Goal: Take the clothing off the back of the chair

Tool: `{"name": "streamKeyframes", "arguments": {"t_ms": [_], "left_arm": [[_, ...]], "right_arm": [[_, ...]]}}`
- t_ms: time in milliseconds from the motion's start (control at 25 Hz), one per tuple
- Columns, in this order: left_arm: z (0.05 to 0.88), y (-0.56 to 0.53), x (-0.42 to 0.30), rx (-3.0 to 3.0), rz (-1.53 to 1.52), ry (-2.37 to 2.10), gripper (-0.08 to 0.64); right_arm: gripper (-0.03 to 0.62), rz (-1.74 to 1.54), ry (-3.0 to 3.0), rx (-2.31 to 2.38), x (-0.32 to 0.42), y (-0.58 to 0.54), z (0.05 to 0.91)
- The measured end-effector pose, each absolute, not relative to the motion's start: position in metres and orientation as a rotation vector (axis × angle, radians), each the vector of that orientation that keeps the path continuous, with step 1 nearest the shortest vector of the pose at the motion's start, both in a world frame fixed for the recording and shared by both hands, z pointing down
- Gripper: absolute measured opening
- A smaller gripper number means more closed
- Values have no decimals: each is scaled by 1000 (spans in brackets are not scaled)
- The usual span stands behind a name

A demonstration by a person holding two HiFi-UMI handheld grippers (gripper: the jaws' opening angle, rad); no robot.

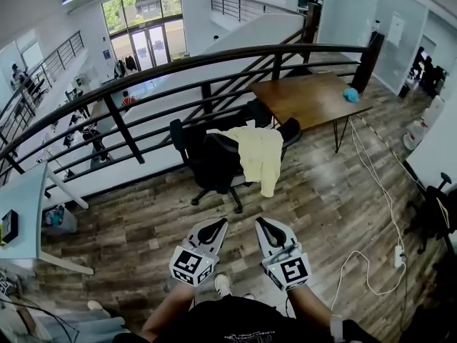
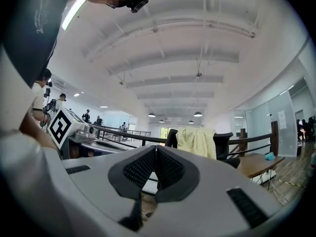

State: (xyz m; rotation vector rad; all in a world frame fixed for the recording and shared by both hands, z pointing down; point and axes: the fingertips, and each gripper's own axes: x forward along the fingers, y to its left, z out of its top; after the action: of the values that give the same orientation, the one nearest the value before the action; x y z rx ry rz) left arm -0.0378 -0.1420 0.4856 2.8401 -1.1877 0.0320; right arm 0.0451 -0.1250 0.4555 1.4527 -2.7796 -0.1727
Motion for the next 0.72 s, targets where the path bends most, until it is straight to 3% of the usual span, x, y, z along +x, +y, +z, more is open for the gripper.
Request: {"name": "streamKeyframes", "arguments": {"t_ms": [720], "left_arm": [[477, -234, -40, 2843, -55, -1110, 12]], "right_arm": [[23, -214, -2692, 1540, 44, -199, 437]]}}
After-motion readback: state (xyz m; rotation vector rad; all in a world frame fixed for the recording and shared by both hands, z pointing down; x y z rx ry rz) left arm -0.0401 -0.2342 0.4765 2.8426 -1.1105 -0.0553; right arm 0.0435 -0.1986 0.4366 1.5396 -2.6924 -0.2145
